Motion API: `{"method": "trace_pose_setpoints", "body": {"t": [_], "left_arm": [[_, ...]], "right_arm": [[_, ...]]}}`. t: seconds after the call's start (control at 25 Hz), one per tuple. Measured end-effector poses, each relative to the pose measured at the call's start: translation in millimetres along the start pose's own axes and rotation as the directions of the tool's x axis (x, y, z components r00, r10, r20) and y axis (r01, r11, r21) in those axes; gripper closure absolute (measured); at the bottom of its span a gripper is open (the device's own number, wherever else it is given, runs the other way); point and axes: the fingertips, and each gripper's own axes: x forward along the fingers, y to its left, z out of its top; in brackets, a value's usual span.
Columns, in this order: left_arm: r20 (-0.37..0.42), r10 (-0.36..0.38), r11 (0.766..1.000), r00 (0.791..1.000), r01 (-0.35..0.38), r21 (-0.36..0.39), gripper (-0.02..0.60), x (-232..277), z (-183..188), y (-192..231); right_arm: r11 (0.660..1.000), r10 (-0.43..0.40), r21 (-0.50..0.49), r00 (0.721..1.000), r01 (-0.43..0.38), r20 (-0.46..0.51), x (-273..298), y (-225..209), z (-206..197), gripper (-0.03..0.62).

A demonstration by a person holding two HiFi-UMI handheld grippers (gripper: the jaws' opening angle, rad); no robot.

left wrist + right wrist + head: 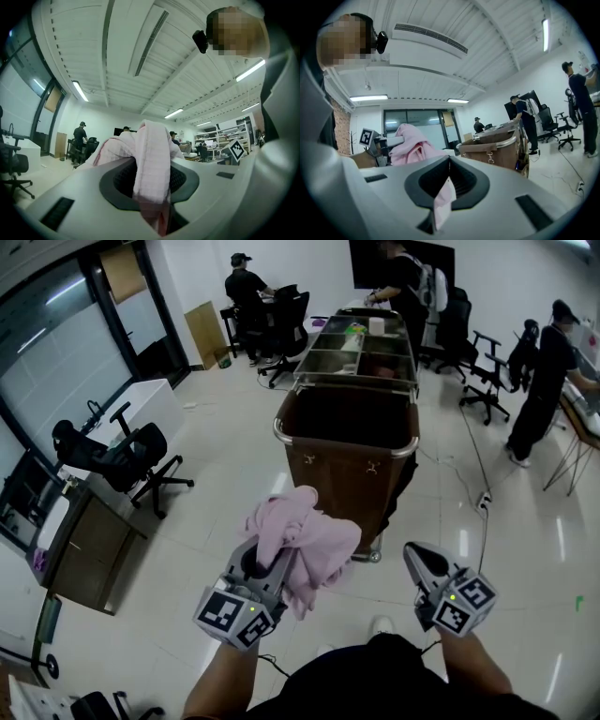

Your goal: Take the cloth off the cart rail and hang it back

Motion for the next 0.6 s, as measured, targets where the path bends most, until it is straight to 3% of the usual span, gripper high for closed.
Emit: {"method": "trace_pose_setpoints", "body": {"t": [0.6], "left_arm": [[0.086, 0.054, 0.998, 0.995, -0.056, 0.02, 0.48, 133, 126, 45]], "right_arm": [[0.999, -0.011, 0.037, 0.999, 0.01, 0.048, -8, -78, 24, 0.579]]}}
